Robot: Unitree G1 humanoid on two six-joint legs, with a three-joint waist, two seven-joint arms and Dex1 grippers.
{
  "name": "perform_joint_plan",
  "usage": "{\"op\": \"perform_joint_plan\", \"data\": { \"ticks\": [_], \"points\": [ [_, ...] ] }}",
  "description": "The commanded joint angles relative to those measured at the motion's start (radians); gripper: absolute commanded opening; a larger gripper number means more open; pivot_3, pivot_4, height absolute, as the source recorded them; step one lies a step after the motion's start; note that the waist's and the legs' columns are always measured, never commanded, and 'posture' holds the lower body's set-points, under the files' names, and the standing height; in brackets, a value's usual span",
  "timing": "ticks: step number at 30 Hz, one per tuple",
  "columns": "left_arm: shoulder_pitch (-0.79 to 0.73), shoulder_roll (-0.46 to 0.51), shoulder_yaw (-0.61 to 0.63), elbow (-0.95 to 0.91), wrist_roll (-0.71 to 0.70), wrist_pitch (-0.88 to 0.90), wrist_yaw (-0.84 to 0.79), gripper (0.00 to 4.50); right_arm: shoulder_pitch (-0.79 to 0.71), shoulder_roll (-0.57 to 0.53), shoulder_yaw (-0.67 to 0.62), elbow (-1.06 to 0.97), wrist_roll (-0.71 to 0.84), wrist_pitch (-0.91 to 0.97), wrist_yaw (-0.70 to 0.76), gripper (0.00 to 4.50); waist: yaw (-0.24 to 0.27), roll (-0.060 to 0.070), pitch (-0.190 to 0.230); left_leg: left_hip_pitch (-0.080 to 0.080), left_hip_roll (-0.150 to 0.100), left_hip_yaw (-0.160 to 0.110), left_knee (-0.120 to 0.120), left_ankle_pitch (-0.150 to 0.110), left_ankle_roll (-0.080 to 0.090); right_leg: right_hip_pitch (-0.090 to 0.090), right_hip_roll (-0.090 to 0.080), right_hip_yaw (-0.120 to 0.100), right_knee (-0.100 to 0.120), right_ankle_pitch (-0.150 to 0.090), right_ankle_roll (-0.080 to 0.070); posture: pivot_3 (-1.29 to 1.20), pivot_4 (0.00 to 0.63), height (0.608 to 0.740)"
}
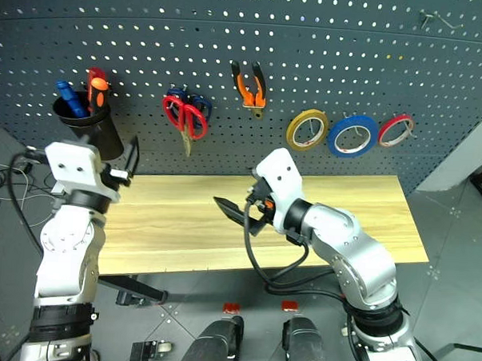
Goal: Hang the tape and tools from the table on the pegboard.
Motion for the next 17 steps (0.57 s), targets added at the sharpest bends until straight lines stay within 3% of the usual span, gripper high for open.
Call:
{"op": "perform_joint_plan", "data": {
  "ticks": [1,3,8,17],
  "points": [
    [0.022,-0.006,0.020,-0.034,0.018,0.154,0.067,3.20,0.073,0.007,-0.072,0.145,-0.129,-0.265,-0.116,4.50,0.006,0.000,-0.001,0.005,0.000,0.000,0.000,0.000,0.000,0.005,0.000,0.000,-0.001,0.000,0.000,-0.01,0.156,0.740],
    [0.034,0.006,0.003,-0.027,0.053,0.206,0.079,3.20,0.114,0.027,-0.122,0.230,-0.142,-0.358,-0.156,4.50,0.010,0.000,-0.001,0.006,0.000,0.000,0.000,0.000,0.000,0.007,0.000,0.000,-0.001,-0.003,0.005,0.00,0.144,0.740],
    [0.061,0.033,-0.020,0.058,0.082,0.099,0.008,3.20,0.210,0.050,-0.222,0.436,-0.144,-0.538,-0.191,4.50,0.021,0.004,-0.028,0.010,0.001,0.000,0.000,0.002,0.000,0.010,0.001,0.001,-0.001,-0.002,0.004,0.01,0.110,0.740],
    [0.031,0.027,0.019,0.209,0.070,0.045,-0.008,3.20,0.222,0.015,-0.241,0.626,-0.183,-0.693,-0.159,4.50,0.029,0.011,-0.065,0.011,0.002,0.001,-0.001,0.002,0.000,0.011,0.002,0.002,-0.001,-0.002,0.004,0.03,0.076,0.740]
  ]
}}
